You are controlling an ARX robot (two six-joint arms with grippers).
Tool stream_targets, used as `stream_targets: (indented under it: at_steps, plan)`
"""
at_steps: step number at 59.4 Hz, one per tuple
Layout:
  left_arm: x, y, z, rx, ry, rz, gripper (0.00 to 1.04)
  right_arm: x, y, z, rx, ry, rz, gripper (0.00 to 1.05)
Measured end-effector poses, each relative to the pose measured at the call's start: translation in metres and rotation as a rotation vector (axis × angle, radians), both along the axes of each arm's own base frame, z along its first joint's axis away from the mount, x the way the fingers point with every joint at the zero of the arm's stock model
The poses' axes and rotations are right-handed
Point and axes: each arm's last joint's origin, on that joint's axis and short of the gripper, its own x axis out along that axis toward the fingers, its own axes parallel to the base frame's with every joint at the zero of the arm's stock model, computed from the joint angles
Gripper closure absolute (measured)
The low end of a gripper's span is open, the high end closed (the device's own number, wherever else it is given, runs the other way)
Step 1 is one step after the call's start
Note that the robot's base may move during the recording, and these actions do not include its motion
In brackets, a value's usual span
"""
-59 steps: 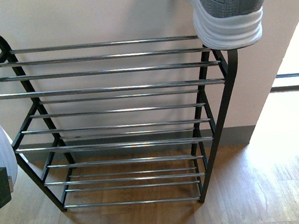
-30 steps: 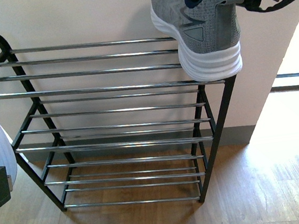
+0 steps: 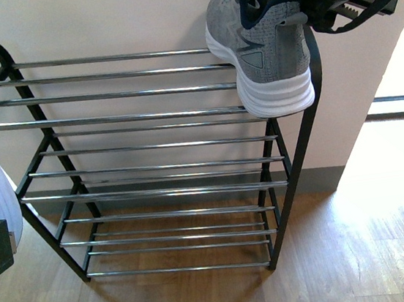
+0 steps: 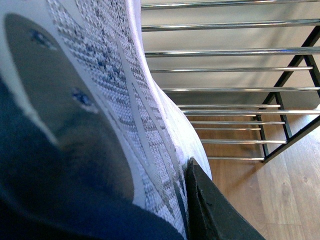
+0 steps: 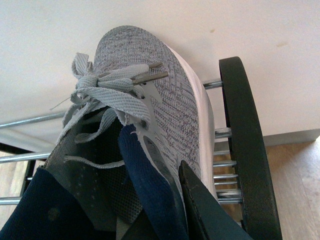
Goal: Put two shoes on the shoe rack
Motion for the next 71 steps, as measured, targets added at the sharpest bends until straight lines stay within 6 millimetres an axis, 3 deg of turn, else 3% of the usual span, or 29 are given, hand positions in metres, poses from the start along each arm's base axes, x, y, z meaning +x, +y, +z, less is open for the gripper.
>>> stream_targets:
  at_steps: [40, 60, 71]
  plan:
    - [0.0, 0.0, 0.0, 0.0, 0.0, 0.0, 1.02, 0.013, -0.001, -0.013, -0.009, 0.023, -0.005, 1.03]
    - [0.0, 0.0, 0.0, 0.0, 0.0, -0.001, 1.02, 0.015, -0.004, -0.008, -0.007, -0.016, -0.009, 0.57]
    - [0.0, 0.0, 0.0, 0.0, 0.0, 0.0, 1.02, 0.006, -0.008, 0.009, -0.008, -0.065, 0.01, 0.27]
